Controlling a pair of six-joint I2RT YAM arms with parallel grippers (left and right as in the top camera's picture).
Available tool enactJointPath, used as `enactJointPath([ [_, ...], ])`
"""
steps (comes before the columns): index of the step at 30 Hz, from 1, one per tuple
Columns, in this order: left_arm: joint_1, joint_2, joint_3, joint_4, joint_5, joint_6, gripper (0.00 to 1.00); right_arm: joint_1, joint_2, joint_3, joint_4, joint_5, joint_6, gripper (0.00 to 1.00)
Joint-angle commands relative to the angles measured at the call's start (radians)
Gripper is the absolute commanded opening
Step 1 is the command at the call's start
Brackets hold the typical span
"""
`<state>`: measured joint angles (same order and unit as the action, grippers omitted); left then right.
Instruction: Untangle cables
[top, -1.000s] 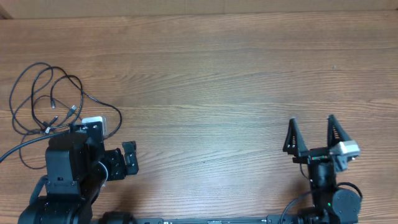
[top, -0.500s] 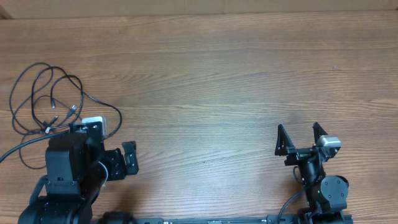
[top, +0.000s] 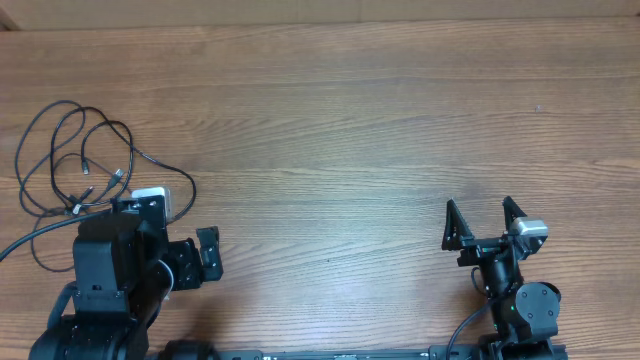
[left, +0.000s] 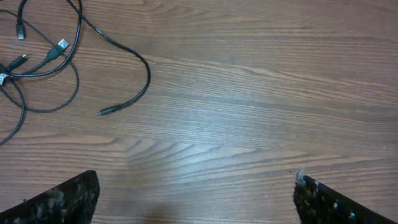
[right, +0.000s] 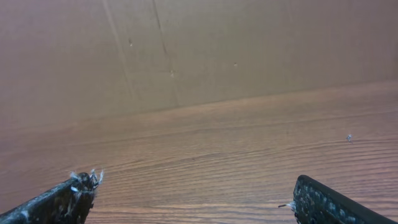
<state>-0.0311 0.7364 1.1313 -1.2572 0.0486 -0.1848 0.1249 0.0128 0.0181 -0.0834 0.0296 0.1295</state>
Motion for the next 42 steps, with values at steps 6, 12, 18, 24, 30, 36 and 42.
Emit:
enactJointPath([
  [6,0.004,0.001,-0.005,0.001,0.003,-0.014,0.99,0.004,-0.010,-0.010,0.002,-0.001,-0.006,1.00],
  [12,0.004,0.001,-0.005,0.001,0.003,-0.014,1.00,0.004,-0.010,-0.010,0.002,-0.001,-0.006,1.00],
  [18,0.004,0.001,-0.005,0.001,0.003,-0.014,1.00,0.004,-0.010,-0.010,0.002,-0.001,-0.006,1.00],
  [24,0.005,-0.006,-0.006,0.005,-0.023,-0.013,1.00,0.004,-0.010,-0.010,0.002,-0.001,-0.006,1.00],
  [30,0.005,-0.093,-0.089,0.127,-0.052,-0.006,1.00,0.004,-0.010,-0.010,0.002,-0.001,-0.006,1.00],
  [36,0.005,-0.244,-0.310,0.381,-0.052,-0.006,1.00,0.004,-0.010,-0.010,0.002,-0.001,-0.006,1.00],
  [42,0.004,-0.410,-0.581,0.704,-0.021,-0.010,0.99,0.004,-0.010,-0.010,0.002,-0.001,-0.006,1.00],
])
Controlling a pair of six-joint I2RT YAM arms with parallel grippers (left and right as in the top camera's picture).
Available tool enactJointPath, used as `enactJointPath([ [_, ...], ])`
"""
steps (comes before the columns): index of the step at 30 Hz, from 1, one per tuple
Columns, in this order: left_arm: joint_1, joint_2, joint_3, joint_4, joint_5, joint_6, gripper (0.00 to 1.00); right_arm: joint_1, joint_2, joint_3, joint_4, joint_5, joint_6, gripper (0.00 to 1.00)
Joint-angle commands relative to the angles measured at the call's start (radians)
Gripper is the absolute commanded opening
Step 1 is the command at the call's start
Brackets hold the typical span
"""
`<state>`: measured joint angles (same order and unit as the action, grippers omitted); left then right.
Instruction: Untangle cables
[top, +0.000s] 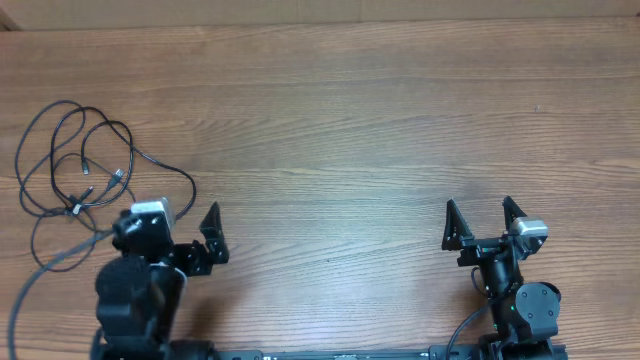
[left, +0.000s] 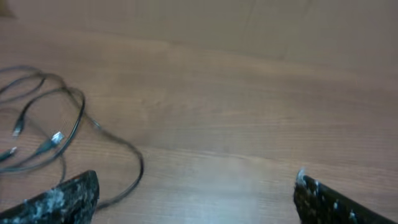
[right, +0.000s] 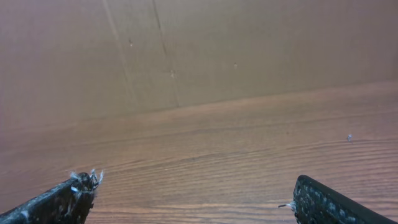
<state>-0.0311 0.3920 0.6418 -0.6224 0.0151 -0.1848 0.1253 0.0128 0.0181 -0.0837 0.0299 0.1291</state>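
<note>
A tangle of thin black cables (top: 75, 165) with small plugs lies on the wooden table (top: 350, 120) at the far left. In the left wrist view the cables (left: 81, 109) loop at the left, ahead of the fingers. My left gripper (top: 185, 240) sits near the front edge, just right of the tangle's nearest strand. It is open (left: 196, 199) with only bare wood between its fingers. My right gripper (top: 478, 222) stands open at the front right, far from the cables, and holds nothing (right: 196, 199).
A brown cardboard wall (right: 186, 50) runs along the table's far edge. One cable strand (top: 35, 265) trails off toward the front left corner beside the left arm's base.
My left arm has drawn back toward the front edge and its wrist has tilted up, so the cables now sit farther ahead in its view. The cables and the right arm have not moved.
</note>
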Motion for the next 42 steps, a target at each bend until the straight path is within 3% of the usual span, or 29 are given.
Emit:
enactJointPath([
  [1,0.004,-0.095,-0.137,0.123,0.013,-0.014,0.99,0.003,-0.010,-0.010,0.002,-0.002,-0.006,1.00],
  [11,0.005,-0.335,-0.487,0.595,0.011,-0.010,1.00,0.003,-0.010,-0.010,0.002,-0.002,-0.006,1.00],
  [18,0.005,-0.389,-0.638,0.889,0.006,0.063,1.00,0.003,-0.010,-0.010,0.002,-0.002,-0.006,1.00],
  [23,0.005,-0.389,-0.637,0.832,0.003,0.126,1.00,0.003,-0.010,-0.010,0.002,-0.002,-0.006,1.00],
  [30,0.005,-0.385,-0.636,0.544,0.001,0.126,1.00,0.003,-0.010,-0.010,0.002,-0.002,-0.006,1.00],
  [42,0.005,-0.373,-0.635,0.541,0.003,0.126,0.99,0.003,-0.010,-0.010,0.002,-0.002,-0.006,1.00],
])
